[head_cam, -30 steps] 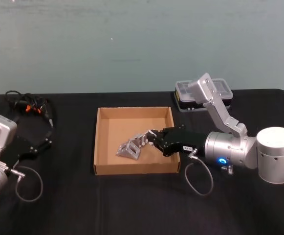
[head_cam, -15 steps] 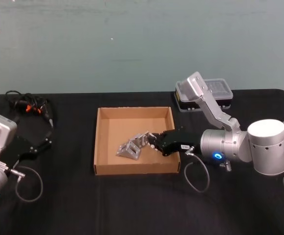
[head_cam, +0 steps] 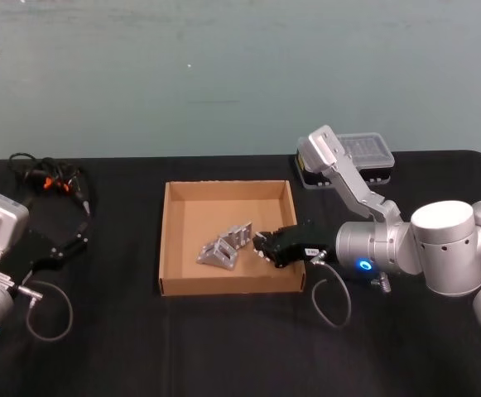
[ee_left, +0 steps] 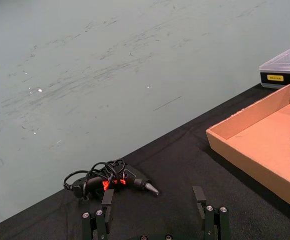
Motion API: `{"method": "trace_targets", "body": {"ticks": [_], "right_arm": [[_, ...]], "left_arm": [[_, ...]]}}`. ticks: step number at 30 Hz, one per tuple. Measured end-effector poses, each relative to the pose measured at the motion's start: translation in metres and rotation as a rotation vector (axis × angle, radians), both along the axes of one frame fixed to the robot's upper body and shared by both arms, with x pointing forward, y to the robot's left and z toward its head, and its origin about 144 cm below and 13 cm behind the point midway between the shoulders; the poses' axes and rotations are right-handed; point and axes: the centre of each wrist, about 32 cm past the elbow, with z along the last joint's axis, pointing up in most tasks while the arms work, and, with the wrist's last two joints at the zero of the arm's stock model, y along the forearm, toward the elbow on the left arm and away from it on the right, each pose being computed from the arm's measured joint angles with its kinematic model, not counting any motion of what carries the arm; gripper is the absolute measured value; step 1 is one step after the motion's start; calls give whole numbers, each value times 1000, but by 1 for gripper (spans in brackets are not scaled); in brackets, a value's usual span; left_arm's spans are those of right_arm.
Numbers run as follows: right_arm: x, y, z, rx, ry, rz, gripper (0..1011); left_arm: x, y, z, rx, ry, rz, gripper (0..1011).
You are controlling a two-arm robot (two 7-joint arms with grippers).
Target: Use one hand to pick up the angle iron from the table and place it into the box.
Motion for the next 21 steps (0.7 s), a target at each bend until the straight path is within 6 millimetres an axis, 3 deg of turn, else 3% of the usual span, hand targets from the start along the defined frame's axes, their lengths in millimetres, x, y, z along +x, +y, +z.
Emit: {"method": "trace_targets", "body": {"ticks": [16,20,21], "right_arm": [[0,0,0,0,0,-1,93],[0,0,0,0,-1,0,174],[0,0,0,0,-2,0,233]], "left_arm": [[0,0,0,0,0,0,1000],[0,0,0,0,0,0,1000],[0,0,0,0,0,0,1000]]}}
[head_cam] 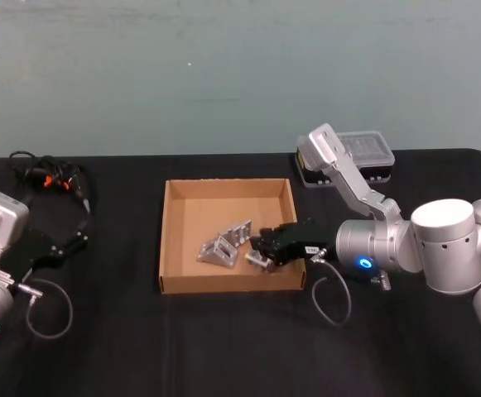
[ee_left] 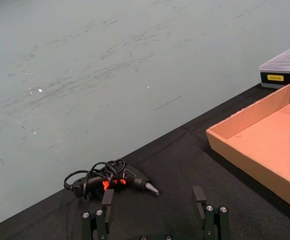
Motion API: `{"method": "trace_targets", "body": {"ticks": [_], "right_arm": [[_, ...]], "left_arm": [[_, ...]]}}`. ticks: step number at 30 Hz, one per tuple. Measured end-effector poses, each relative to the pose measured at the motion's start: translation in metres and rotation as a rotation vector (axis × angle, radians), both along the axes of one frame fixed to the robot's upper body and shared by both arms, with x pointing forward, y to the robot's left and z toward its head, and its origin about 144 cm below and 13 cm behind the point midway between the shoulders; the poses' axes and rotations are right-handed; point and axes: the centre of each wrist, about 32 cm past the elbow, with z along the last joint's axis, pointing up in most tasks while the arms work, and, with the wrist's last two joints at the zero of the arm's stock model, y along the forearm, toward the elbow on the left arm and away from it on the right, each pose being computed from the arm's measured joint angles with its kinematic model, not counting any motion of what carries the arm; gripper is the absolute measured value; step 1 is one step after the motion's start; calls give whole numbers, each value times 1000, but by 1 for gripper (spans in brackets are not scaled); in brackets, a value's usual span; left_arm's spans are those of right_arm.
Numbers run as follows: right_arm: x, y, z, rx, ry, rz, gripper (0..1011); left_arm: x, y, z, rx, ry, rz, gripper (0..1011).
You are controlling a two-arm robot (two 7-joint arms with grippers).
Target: Use one hand to pick up the angle iron from the table and place it into the box.
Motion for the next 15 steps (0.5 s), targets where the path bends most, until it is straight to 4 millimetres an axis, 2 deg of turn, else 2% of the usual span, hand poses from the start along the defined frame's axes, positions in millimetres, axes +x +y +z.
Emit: {"method": "trace_targets", "body": {"ticks": [4,15], "right_arm": [[0,0,0,0,0,0,322],[0,0,0,1,-2,1,695]], "left_arm": [[0,0,0,0,0,0,1000],[0,0,0,0,0,0,1000]]}}
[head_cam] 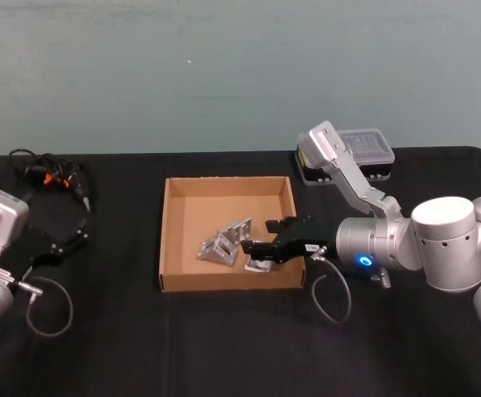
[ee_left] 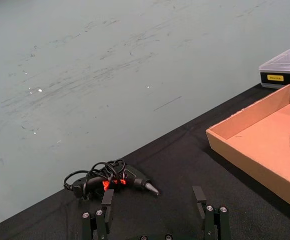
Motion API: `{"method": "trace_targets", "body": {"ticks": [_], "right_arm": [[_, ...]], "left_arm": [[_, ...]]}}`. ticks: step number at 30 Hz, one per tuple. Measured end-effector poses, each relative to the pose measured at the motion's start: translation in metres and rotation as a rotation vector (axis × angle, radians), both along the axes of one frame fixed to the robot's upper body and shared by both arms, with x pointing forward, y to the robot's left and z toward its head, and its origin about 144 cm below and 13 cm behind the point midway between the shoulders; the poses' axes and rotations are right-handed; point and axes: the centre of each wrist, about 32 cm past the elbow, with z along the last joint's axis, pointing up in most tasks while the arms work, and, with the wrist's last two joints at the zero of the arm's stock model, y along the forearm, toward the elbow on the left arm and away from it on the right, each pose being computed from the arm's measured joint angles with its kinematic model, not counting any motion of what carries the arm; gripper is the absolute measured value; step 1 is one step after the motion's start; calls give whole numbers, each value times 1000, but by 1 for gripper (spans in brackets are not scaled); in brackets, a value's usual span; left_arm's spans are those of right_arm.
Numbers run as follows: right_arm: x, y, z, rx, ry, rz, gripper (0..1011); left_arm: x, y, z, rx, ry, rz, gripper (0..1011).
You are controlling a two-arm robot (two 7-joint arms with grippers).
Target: Use one hand to pick up the angle iron from the table and place it into the box.
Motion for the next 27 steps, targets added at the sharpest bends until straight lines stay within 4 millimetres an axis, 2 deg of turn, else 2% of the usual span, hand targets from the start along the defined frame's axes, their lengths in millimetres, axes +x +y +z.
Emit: {"method": "trace_targets", "body": {"ticks": [2,5,6,12,18,27], "right_arm": [[0,0,0,0,0,0,771],[0,0,0,0,0,0,826],[0,0,0,0,0,0,880],[0,0,0,0,0,1,1002],[0,0,0,2,-2,2,1003],[-12,-4,1,67,-92,63,1003]], "left_arm": [[0,0,0,0,0,0,1000],[0,0,0,0,0,0,1000],[0,0,0,0,0,0,1000],[0,0,0,0,0,0,1000],[0,0,0,0,0,0,1000],[0,0,0,0,0,0,1000]]}}
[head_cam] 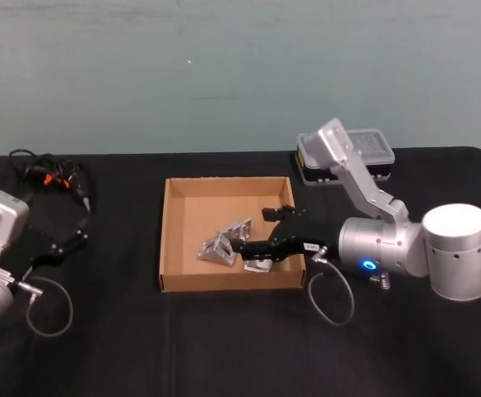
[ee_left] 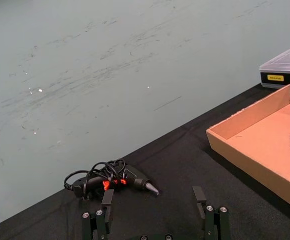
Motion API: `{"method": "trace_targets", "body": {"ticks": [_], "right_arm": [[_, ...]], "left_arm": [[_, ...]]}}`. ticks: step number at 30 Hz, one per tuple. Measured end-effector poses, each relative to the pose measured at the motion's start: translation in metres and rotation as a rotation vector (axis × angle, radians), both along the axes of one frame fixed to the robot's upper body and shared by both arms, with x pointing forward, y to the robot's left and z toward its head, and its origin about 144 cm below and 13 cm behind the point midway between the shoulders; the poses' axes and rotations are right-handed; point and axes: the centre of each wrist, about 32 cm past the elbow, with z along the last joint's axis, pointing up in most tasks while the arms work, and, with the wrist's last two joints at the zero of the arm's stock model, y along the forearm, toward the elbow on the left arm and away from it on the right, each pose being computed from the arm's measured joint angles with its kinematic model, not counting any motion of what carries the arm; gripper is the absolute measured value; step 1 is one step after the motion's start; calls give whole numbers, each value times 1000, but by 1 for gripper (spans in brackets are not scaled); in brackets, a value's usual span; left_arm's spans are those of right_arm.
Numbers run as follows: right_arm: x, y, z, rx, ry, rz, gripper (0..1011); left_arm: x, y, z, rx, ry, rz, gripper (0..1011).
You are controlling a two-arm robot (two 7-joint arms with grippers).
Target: Use one hand to pick up the angle iron from the table and place it into the box.
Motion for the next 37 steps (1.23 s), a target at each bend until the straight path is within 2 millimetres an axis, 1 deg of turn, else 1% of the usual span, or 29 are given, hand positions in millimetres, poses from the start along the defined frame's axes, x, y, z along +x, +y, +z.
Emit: {"method": "trace_targets", "body": {"ticks": [7,9,10,11,14,17,20,27,37], "right_arm": [[-17,-10,-3,76,-89,-10,1003],[-25,-16,-7,101,-126,-31,1003],[-32,-19,-10,120,-156,-49,1003],[-32,-19,-10,120,-156,-49,1003],[-49,-26,-18,149,-213,-113,1003],[-59,-30,-22,155,-249,-162,1003],[-72,-35,-29,151,-293,-253,1003],[-84,-39,-38,131,-323,-377,1003],[-85,-39,-39,128,-322,-383,1003]], "left_arm": [[0,0,0,0,0,0,1000],[0,0,0,0,0,0,1000],[0,0,0,0,0,0,1000],[0,0,0,0,0,0,1000],[0,0,0,0,0,0,1000],[0,0,0,0,0,0,1000],[0,0,0,0,0,0,1000],[0,0,0,0,0,0,1000],[0,0,0,0,0,0,1000]]}}
